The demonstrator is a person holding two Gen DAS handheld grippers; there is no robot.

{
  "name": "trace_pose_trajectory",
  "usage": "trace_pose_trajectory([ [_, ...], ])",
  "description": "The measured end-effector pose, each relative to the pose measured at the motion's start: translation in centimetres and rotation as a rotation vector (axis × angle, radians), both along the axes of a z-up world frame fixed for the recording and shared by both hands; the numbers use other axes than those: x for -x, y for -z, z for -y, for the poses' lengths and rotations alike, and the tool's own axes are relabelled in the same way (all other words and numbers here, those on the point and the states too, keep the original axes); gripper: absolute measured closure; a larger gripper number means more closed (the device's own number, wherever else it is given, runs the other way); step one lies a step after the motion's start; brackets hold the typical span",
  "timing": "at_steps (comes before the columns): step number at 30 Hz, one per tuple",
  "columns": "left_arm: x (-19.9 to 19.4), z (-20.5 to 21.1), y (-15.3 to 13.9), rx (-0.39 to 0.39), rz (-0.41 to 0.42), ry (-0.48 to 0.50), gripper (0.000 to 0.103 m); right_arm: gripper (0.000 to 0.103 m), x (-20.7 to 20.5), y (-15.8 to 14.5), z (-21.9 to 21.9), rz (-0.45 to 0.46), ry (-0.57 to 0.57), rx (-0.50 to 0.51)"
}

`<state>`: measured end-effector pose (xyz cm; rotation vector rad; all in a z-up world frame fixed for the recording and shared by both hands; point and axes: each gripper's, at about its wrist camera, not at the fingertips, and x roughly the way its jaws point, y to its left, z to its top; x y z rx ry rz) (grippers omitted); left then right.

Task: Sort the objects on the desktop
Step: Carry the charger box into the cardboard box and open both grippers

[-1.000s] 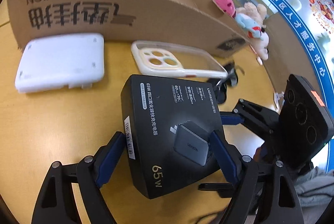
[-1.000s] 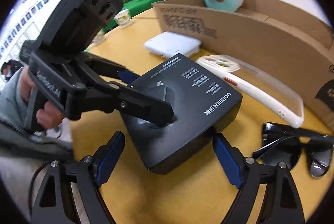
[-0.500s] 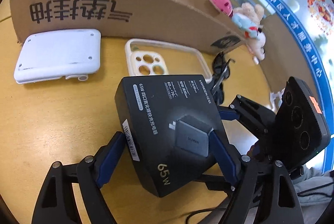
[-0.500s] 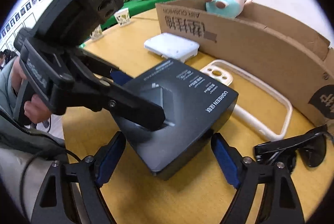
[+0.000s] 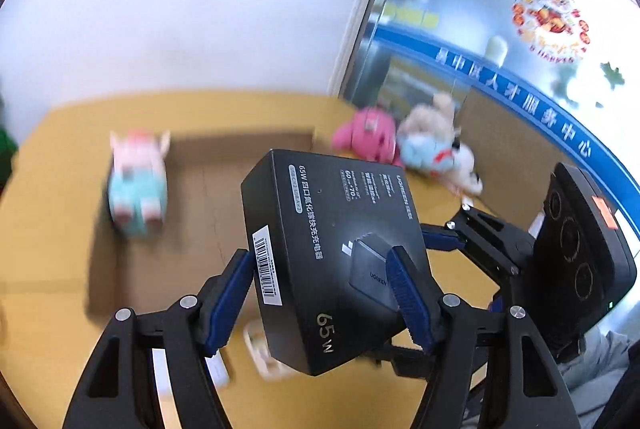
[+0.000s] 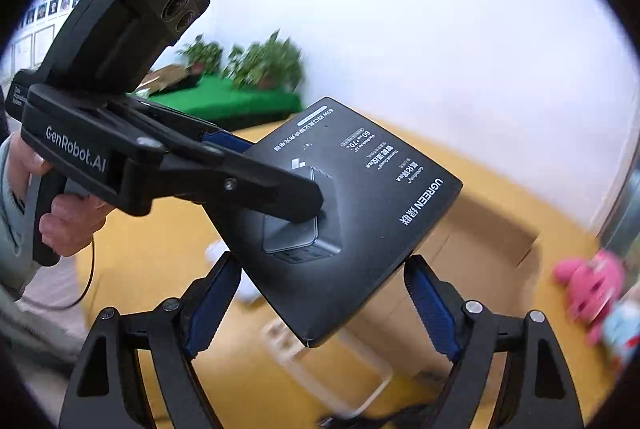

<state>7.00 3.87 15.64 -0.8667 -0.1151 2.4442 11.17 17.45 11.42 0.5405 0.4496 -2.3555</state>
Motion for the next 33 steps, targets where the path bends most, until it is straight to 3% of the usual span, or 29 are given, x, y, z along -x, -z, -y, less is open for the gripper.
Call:
trace_pose_trajectory([
  [6, 3.7, -1.0, -6.8, 0.048, -0.176, 0.009, 0.036, 0.019, 3.5, -5.8, 0.2, -0.143, 0.048, -0.026],
  [13, 9.6, 0.1, -11.8, 0.018, -0.256, -0.009, 0.036, 0.019, 9.5, -10.8, 0.4, -0.189, 0.054, -0.033],
  [19, 15.6, 1.1, -13.2, 0.033, -0.254, -0.049, 0.036, 0.019, 16.0, -13.1, 1.7, -0.151, 0.021, -0.042],
  [23, 20.5, 2.0, -11.2, 0.021, -0.176, -0.076, 0.036, 0.019, 20.8, -11.9, 2.5, -0.080, -0.011, -0.056],
  [26, 24.0, 2.3, -8.2, 0.022, -0.092, -0.090, 0.036, 0.019, 24.2, -9.3, 2.8, 0.005, -0.026, -0.055],
  [33, 31.4, 2.0, 2.0, 0.054, 0.178, -0.120, 0.036, 0.019, 31.2, 0.6, 3.1, 0.272, -0.040, -0.029],
])
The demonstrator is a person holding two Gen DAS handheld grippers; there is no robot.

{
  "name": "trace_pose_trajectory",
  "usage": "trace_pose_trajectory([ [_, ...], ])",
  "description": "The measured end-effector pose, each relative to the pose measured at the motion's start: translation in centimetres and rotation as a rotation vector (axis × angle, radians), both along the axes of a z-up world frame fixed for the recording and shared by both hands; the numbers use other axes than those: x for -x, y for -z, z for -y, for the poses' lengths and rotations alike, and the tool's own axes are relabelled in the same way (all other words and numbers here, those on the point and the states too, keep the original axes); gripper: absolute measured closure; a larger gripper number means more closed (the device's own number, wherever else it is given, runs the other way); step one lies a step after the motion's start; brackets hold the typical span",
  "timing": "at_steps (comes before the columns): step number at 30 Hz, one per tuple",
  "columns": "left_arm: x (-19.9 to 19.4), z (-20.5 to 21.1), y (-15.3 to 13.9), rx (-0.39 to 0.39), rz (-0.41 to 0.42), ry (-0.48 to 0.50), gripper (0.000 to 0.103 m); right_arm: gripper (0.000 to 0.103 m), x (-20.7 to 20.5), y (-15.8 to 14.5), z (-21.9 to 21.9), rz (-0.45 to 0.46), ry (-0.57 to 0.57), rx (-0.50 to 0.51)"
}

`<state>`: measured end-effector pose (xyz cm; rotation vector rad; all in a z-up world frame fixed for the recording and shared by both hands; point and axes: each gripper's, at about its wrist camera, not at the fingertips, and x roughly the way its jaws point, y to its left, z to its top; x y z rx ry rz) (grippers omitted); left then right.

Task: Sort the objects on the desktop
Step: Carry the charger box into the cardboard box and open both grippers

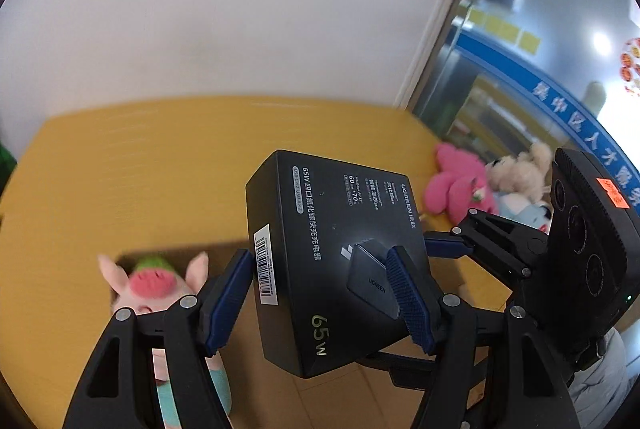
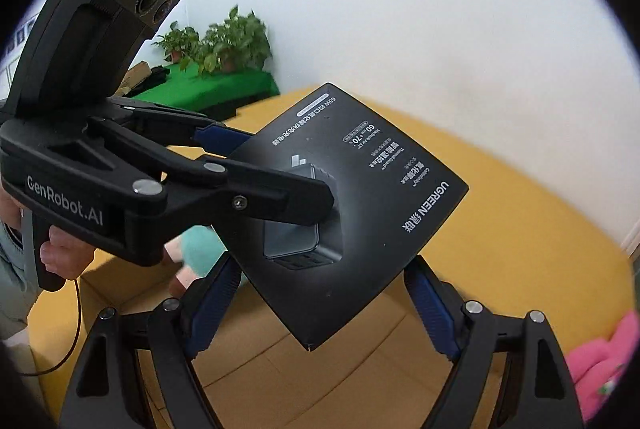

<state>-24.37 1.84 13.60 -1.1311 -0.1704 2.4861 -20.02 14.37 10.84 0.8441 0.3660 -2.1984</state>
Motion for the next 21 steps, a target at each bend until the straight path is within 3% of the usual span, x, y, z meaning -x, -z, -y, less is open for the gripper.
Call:
trace_pose_trajectory([
  [5, 2.8, -1.1, 6.1, 0.014, 0.172, -0.028, 0.038, 0.019, 2.6, 6.1, 0.9, 0.151, -0.002, -0.023],
  [9, 3.9, -2.6, 8.9, 0.078, 0.269, -0.056, 0.041, 0.019, 4.8, 9.5, 1.2, 0.256, 0.013, -0.016],
  [14, 4.6, -4.6, 10.8, 0.220, 0.343, -0.076, 0.054, 0.022, 4.8, 12.4, 1.2, 0.331, 0.056, -0.013],
  [17, 4.6, -5.0, 11.7, 0.291, 0.360, -0.094, 0.054, 0.022, 4.7, 13.2, 1.4, 0.349, 0.063, 0.002],
  [21, 4.2, -5.4, 11.3, 0.307, 0.352, -0.120, 0.054, 0.022, 4.4, 13.0, 1.8, 0.330, 0.049, 0.018],
])
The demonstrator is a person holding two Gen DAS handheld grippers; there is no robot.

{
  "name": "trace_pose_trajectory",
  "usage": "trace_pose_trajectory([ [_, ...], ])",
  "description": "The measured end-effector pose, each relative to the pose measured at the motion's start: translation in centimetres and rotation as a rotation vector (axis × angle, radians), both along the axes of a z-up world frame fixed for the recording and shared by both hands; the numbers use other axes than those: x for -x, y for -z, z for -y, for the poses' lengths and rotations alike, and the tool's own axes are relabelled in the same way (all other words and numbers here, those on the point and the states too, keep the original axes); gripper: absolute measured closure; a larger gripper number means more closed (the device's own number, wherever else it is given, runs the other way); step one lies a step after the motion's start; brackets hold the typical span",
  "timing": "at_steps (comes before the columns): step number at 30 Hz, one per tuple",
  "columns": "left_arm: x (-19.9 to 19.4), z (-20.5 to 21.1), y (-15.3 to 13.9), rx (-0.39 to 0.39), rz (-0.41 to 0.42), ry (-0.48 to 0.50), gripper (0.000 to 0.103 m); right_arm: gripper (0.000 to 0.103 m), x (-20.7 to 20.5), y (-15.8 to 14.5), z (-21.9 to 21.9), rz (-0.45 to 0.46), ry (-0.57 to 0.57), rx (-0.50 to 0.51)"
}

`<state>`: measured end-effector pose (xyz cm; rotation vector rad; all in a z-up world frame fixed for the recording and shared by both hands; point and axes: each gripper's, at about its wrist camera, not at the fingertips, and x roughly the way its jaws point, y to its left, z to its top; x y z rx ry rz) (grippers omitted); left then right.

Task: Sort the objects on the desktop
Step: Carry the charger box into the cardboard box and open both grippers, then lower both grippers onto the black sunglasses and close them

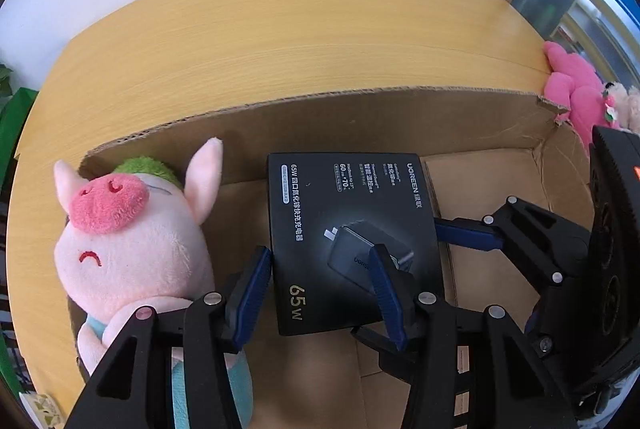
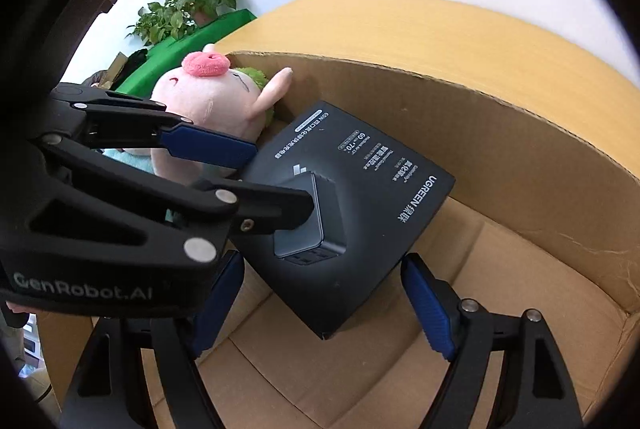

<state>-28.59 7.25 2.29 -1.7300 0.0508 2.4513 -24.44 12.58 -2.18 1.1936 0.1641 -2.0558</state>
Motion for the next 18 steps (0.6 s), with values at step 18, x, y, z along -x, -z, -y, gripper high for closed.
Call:
trace_pose_trajectory([
  [18, -15.7, 5.5, -13.0, -0.066, -0.512, -0.009, 0.014, 0.019, -9.5, -9.5, -4.8, -0.201, 0.184, -0.009],
])
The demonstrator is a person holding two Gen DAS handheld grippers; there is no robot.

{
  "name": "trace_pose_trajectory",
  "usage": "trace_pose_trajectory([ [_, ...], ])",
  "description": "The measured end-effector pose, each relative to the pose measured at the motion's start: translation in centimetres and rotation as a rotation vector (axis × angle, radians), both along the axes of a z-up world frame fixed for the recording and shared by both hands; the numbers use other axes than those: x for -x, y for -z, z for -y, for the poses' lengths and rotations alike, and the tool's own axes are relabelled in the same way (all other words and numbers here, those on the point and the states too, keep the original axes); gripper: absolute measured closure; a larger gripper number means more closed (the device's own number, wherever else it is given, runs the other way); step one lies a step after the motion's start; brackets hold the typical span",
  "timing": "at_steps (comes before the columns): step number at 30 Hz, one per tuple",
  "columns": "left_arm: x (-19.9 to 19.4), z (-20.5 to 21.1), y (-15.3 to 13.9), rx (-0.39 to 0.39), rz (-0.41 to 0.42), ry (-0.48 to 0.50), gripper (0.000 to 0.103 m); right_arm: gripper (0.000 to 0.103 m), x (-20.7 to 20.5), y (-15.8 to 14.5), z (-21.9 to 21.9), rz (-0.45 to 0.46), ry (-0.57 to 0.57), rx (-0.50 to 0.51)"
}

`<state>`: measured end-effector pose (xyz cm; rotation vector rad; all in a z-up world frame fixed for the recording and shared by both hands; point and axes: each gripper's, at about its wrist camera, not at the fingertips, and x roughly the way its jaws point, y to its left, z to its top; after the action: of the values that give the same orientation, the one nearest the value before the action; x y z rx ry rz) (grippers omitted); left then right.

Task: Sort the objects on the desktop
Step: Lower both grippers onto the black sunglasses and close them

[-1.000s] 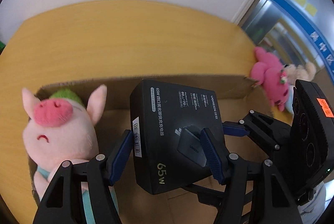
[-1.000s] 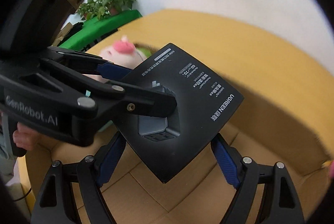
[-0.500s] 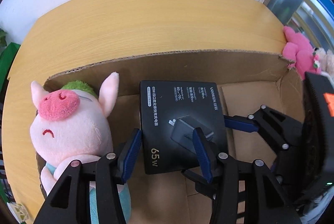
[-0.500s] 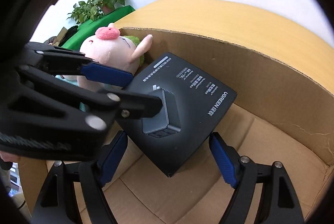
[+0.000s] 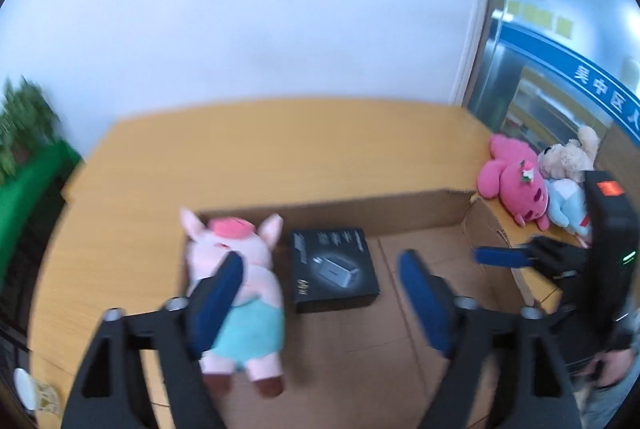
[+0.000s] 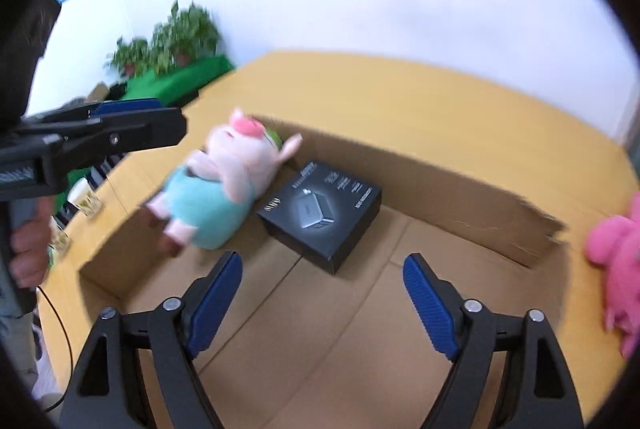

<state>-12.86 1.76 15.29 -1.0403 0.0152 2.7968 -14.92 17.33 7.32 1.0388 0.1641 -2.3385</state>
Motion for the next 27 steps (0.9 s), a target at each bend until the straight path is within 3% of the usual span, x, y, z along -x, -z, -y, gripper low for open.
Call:
trace_pose_trajectory([
  [3, -3.6, 1.0, -0.7, 0.060, -0.053, -0.030, 0.011, 0.018, -4.4, -1.4, -2.5, -0.062, 0.059, 0.029],
  [9, -9.0, 4.9, 3.9, 0.065, 0.046, -0.081, 0.011, 0.018, -11.3, 0.9, -6.1, -0.042, 0.200, 0.005],
  [18, -12.5, 7.8, 11.6, -0.071, 0.254, -0.137, 0.011, 0.018, -16.1, 3.8, -8.2, 0.017, 0.227, 0.051],
  [27, -13.9, 6.7, 11.5, -0.008, 0.221, -0.138, 0.011, 0.018, -20.2, 2.3, -10.5, -0.052, 0.240, 0.072],
])
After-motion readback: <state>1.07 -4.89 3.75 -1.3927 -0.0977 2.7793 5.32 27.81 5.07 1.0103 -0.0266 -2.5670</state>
